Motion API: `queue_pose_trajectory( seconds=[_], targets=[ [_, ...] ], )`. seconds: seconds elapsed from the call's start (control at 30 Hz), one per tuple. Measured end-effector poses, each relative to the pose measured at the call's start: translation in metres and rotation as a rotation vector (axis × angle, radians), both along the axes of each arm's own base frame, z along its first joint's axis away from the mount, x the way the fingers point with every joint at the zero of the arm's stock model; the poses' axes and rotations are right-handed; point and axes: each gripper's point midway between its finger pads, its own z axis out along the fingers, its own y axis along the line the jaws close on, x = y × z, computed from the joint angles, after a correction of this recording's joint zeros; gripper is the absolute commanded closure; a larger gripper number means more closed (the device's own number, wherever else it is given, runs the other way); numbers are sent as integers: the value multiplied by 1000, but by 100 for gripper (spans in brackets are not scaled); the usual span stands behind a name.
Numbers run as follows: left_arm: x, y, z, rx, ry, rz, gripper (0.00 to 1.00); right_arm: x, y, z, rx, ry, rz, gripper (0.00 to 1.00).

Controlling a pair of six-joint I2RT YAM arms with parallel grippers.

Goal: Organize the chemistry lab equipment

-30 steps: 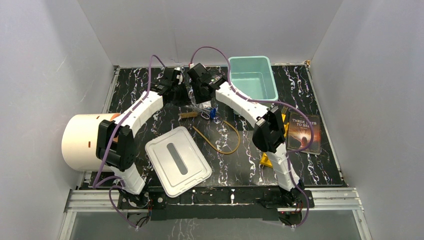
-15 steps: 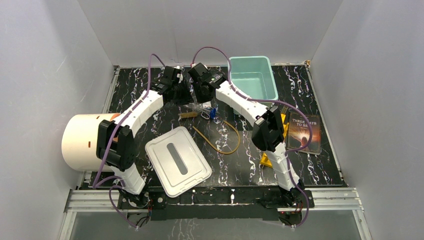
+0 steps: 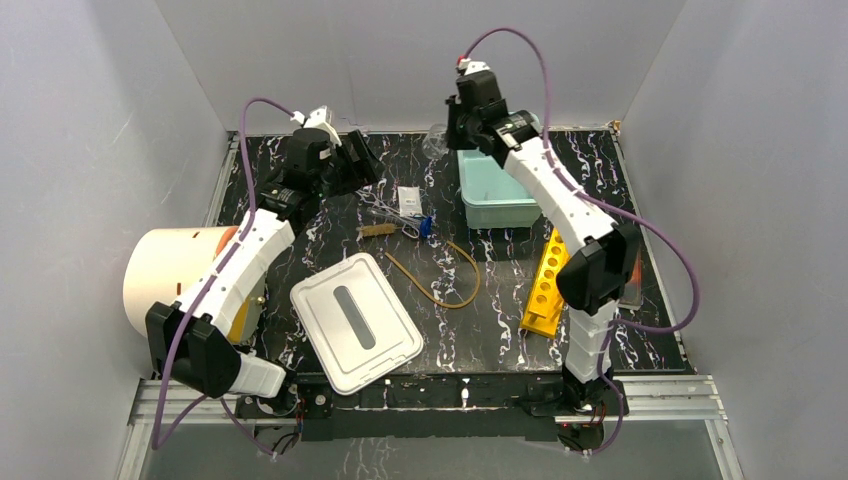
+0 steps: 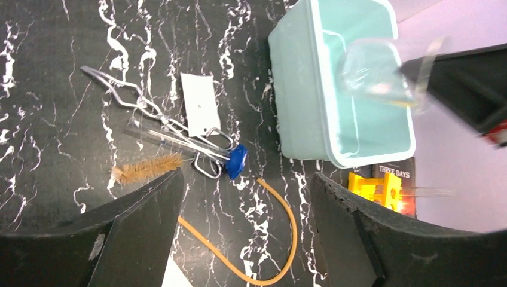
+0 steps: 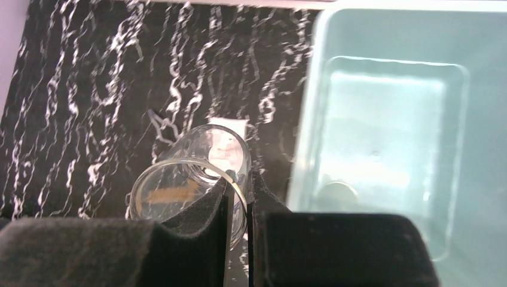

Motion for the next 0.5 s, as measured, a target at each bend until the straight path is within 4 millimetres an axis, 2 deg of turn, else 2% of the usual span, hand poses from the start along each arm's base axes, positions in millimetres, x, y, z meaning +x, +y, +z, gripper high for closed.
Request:
queue_pose_trajectory(
  seconds=[0.07, 0.13, 0.2, 0.3, 0.4, 0.5],
  targets=[
    [-1, 2, -12, 15, 27, 7, 23, 9, -26, 11, 10, -30, -46, 94],
    [-2, 2, -16, 20, 40, 8, 23, 19, -52, 12, 7, -37, -100, 93],
    [-1, 2, -20, 25, 51, 7, 23, 33, -81, 7, -2, -38, -164, 93],
    [0, 1, -28, 32, 71, 7, 23, 49, -119, -12, -33, -9, -245, 93],
    [1, 1, -34, 39, 90, 7, 22, 64, -132, -37, -60, 26, -276, 93],
    [0, 1, -45, 50, 127, 10, 22, 80, -126, -71, -91, 73, -263, 94]
  ],
)
